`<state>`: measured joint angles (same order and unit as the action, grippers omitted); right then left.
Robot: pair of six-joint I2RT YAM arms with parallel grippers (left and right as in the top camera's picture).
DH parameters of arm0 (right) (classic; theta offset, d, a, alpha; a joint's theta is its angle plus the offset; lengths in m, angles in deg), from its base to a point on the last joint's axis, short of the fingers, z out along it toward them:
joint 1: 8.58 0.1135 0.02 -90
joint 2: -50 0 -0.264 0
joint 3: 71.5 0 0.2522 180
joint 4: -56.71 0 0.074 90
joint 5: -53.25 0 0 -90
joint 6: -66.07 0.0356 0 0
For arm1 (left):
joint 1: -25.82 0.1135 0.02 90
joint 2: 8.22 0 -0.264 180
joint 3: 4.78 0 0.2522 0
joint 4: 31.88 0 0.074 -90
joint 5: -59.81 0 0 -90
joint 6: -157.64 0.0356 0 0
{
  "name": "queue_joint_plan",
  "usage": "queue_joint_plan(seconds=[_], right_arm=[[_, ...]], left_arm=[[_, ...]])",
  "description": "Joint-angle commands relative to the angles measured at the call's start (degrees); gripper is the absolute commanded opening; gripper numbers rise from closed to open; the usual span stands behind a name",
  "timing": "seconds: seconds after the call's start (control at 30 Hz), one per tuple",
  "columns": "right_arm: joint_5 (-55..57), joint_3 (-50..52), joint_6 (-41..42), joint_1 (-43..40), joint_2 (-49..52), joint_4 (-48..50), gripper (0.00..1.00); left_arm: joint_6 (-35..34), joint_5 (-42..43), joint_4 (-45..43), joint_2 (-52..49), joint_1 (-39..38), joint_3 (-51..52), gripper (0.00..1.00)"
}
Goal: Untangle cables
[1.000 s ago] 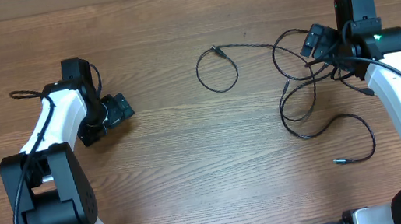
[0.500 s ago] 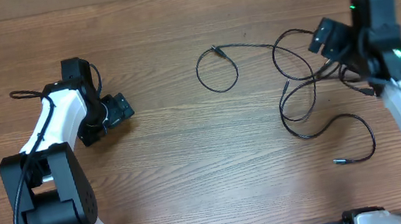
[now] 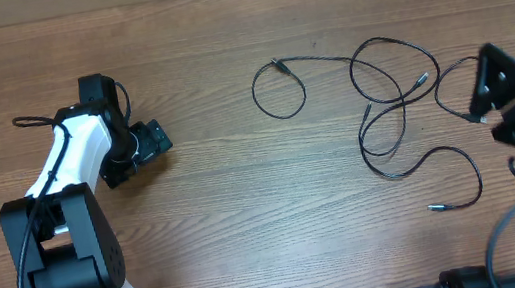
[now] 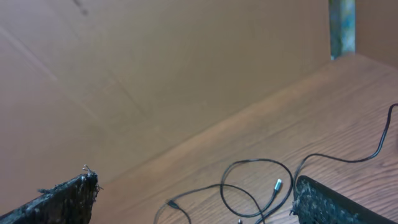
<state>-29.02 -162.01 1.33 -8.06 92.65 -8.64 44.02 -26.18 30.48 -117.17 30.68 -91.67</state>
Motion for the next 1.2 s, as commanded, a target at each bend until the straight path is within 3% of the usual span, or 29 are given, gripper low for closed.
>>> queue_joint_plan(seconds=[0.0,0.23,0.47,0.6,0.77,0.93,1.07,1.17], right_arm=[[-0.1,-0.1,0.2,0.2,-1.5,-0.6,1.0],[-0.1,3.5,0.2,0.2,-5.4,-1.9,1.0],[-0.1,17.5,0.2,0.2,-14.9,-2.2,1.0],[1.0,27.9,0.2,0.2,-20.7,3.6,1.0],[1.0,39.8,-0.2,1.2,-27.7,18.2,1.0],[-1.3,51.5,-0.4,1.8,-34.5,43.2,1.0],[-8.9,60.7,-9.7,1.8,-38.0,64.4,1.0],[-13.2,65.8,-17.2,1.8,-39.8,72.6,1.0]], left_arm=[[0.5,-0.4,0.0,-0.4,-0.3,-0.1,1.0],[0.5,-0.4,0.0,-0.4,-0.3,-0.1,1.0],[0.5,-0.4,0.0,-0.4,-0.3,-0.1,1.0],[0.5,-0.4,0.0,-0.4,-0.3,-0.1,1.0],[0.5,-0.4,0.0,-0.4,-0.3,-0.1,1.0],[0.5,-0.4,0.0,-0.4,-0.3,-0.1,1.0],[0.5,-0.4,0.0,-0.4,-0.3,-0.1,1.0],[0.5,-0.4,0.0,-0.4,-0.3,-0.1,1.0]])
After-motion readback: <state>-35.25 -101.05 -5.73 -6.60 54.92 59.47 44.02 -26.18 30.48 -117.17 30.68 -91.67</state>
